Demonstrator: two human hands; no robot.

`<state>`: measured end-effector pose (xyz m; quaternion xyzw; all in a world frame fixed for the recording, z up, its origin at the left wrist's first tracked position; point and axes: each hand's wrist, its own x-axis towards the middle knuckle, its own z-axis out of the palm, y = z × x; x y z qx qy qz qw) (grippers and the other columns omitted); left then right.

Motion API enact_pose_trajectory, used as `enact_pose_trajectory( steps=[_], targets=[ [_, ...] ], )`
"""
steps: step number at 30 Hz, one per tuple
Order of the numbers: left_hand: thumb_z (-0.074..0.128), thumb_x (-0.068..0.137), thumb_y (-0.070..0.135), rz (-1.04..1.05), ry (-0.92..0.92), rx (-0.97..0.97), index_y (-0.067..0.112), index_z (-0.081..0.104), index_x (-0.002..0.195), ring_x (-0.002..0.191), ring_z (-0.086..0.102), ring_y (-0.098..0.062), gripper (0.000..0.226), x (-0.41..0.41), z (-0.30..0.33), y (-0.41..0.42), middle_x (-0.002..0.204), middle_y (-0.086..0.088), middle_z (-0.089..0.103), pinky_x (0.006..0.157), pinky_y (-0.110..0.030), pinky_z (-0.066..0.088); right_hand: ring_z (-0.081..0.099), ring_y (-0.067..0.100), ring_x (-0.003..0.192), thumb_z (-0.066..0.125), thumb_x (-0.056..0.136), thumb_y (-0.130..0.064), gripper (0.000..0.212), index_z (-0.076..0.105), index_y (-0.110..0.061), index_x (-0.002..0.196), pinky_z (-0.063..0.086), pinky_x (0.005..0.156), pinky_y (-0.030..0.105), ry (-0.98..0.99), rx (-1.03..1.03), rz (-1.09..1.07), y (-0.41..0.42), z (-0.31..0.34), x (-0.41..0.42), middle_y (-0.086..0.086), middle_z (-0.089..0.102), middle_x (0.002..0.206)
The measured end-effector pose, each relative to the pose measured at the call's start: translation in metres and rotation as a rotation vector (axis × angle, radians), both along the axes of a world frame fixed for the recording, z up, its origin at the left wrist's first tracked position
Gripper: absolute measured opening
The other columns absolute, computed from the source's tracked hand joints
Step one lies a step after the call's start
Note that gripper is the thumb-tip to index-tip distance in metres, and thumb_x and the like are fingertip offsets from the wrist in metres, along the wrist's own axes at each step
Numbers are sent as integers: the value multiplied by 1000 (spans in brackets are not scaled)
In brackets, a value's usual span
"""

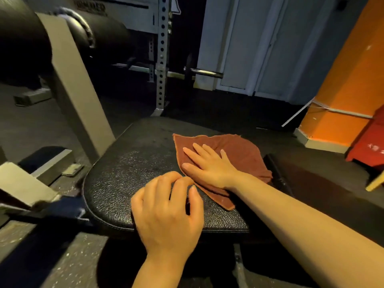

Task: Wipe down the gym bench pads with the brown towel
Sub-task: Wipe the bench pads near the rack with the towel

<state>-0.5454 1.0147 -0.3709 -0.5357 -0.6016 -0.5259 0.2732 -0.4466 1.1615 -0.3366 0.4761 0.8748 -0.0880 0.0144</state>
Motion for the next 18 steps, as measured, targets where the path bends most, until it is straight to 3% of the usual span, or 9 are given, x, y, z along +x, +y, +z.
enact_pose_trajectory(
  steps=[4,10,15,18],
  targets=[
    [54,87,24,-61,-100,22,13,71,85,88,60,-25,21,-12,11,-11,94,-3,66,80,-37,38,-16,18,150,27,100,-60,64,-2,-44,154,-8,115,64,-19,-17,144,-41,8,-31,-7,-13,165],
    [52,89,25,53,-187,69,12,70,85,89,53,-22,23,-44,18,-12,96,-7,66,79,-39,37,-17,18,150,36,100,-54,65,5,-43,155,-12,113,67,2,-34,339,-64,14,-78,-8,-14,165],
    [53,90,25,118,-75,39,13,71,82,90,54,-21,23,-48,4,-3,94,-5,68,77,-39,37,-8,8,150,31,100,-59,60,10,-44,154,-14,116,58,98,-33,299,-16,11,-92,-16,-3,164],
    [55,90,24,158,-3,55,16,72,79,90,55,-20,22,-46,1,1,91,-3,69,77,-37,35,-2,12,152,26,97,-66,63,14,-43,155,-9,117,60,133,-7,167,27,9,-98,-14,1,165]
  ],
)
